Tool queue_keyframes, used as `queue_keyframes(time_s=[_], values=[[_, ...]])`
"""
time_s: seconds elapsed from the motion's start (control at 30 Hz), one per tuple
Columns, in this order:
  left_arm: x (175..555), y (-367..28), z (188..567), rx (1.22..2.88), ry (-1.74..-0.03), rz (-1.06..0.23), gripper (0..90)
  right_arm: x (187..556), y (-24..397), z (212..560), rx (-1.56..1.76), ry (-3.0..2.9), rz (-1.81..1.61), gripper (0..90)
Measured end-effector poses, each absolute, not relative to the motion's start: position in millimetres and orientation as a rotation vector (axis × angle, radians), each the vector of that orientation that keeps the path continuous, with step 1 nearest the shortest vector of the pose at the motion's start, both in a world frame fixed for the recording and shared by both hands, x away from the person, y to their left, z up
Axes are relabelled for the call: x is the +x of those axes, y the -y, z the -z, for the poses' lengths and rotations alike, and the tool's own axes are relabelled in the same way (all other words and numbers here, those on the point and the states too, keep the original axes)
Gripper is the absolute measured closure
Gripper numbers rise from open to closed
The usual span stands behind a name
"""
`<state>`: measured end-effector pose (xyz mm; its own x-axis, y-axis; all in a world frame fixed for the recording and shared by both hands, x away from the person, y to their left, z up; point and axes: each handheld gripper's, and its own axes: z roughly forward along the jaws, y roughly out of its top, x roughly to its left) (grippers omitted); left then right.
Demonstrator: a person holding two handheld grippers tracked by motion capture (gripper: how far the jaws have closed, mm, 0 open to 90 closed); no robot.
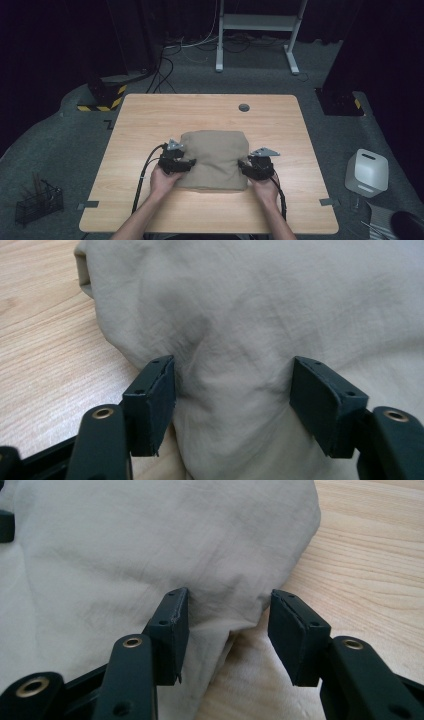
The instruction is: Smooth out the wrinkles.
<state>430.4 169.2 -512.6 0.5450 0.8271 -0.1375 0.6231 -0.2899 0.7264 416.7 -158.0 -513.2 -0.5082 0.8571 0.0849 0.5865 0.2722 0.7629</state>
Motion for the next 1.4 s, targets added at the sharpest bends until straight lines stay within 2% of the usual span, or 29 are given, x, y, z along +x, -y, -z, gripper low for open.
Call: queue_keyframes(time_s=[0.43, 0.67, 1.03, 1.4], values=[[436, -178, 506, 1.964, -1.209, -0.326, 31.6, 424, 160, 509, 1.331, -2.183, -1.097, 50.9], [426, -181, 494, 1.985, -1.184, -0.405, 29.9, 415, 173, 502, 1.33, -2.15, -1.13, 50.9], [413, -199, 479, 1.913, -1.194, -0.396, 30.5, 401, 189, 492, 1.332, -2.103, -1.181, 51.1], [395, -225, 481, 1.882, -1.238, -0.421, 30.9, 393, 197, 492, 1.335, -2.084, -1.192, 51.3]])
